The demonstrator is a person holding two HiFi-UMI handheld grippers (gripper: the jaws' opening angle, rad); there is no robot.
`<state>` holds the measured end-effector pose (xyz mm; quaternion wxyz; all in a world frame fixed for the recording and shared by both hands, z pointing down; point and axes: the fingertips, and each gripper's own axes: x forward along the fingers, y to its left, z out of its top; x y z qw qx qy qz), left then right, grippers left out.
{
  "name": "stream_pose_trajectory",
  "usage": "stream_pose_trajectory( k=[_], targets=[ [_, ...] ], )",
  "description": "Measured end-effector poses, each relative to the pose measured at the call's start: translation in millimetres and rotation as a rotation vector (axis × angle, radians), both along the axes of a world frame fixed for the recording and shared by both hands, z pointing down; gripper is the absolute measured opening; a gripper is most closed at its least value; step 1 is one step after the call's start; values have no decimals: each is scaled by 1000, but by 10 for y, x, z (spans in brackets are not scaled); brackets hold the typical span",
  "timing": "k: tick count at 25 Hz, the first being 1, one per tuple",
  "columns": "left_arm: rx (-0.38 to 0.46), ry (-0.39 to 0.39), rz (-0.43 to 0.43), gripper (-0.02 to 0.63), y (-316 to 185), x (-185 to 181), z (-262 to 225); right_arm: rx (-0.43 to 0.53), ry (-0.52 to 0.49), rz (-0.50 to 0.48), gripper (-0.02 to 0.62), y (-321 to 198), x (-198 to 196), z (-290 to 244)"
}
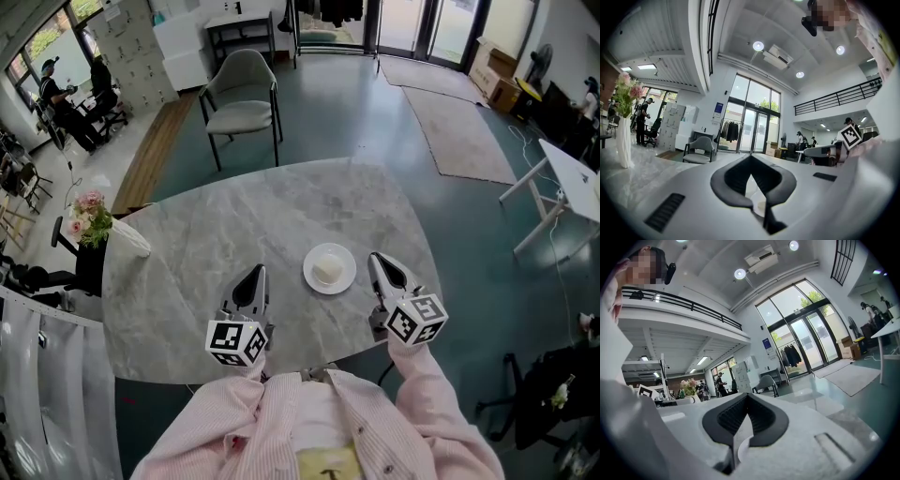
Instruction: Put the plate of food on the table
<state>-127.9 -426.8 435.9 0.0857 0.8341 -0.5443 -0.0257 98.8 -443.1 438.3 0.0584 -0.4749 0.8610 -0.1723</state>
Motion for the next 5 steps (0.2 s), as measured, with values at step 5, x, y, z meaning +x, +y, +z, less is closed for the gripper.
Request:
stream_pose_trajectory(
  k=[5],
  targets=[
    [1,1,-3,-5,7,3,9,5,4,8,5,6,30,11]
  ],
)
